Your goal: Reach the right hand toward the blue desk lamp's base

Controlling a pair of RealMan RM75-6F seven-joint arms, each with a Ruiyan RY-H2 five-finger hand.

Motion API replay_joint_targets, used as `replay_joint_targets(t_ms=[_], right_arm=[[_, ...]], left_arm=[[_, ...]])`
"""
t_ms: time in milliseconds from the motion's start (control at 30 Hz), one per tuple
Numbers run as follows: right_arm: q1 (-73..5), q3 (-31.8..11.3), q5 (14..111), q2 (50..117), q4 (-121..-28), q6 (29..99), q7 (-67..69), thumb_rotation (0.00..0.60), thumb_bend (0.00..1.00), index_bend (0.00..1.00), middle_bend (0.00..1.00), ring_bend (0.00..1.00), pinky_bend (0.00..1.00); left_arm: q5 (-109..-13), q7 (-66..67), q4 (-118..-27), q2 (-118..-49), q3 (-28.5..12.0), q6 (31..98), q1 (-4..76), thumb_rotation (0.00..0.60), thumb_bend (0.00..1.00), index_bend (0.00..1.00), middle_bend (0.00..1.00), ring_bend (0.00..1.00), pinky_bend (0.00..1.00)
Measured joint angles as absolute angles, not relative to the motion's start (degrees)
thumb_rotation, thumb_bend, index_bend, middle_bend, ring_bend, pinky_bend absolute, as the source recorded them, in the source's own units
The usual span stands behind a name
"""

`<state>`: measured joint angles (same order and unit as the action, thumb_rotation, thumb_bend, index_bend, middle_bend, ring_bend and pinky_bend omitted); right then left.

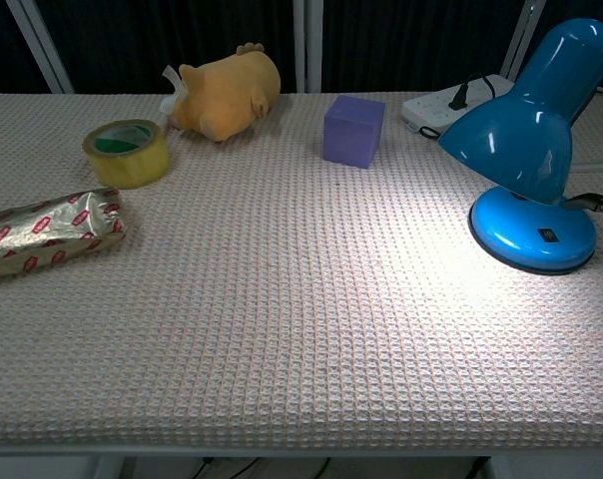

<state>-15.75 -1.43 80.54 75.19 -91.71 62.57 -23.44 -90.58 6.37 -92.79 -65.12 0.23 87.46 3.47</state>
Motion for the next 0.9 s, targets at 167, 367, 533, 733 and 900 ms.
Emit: replay_joint_targets(t_ms=[167, 367, 533, 733, 900], right_arm=[[-16.83, -1.69, 77.24, 76.94, -90.99, 61.23, -28.39, 0.600, 0.54, 0.00, 1.00, 0.88, 0.93], [-17.55, -1.15, 74.75, 77.95, -90.39, 60.21, -30.22, 0.600, 0.54, 0.00, 1.00, 0.88, 0.93], [-17.99, -0.91, 73.65, 77.91, -90.16, 59.92, -30.34, 0.600, 0.54, 0.00, 1.00, 0.88, 0.93], [-18.53, -0.34, 73.05, 77.95, -90.11, 59.43, -30.66, 0.600, 0.54, 0.00, 1.00, 0.88, 0.93], [-19.09, 0.29, 71.83, 78.64, -89.35, 58.34, -31.79, 0.600, 0.54, 0.00, 1.00, 0.88, 0.93]], left_arm=[[-90.55, 6.10, -92.74, -64.95, 0.23, 87.19, 3.60, 0.600, 0.10, 0.06, 0.03, 0.00, 0.00], [-90.44, 5.86, -92.61, -64.96, 0.11, 86.83, 3.84, 0.600, 0.10, 0.06, 0.03, 0.00, 0.00], [-90.30, 5.81, -92.42, -65.02, 0.03, 86.65, 3.97, 0.600, 0.10, 0.06, 0.03, 0.00, 0.00], [-90.38, 5.95, -92.51, -65.01, 0.01, 86.72, 4.01, 0.600, 0.10, 0.06, 0.03, 0.00, 0.00], [-90.41, 5.79, -92.61, -64.89, 0.05, 86.85, 3.94, 0.600, 0.10, 0.06, 0.03, 0.00, 0.00]])
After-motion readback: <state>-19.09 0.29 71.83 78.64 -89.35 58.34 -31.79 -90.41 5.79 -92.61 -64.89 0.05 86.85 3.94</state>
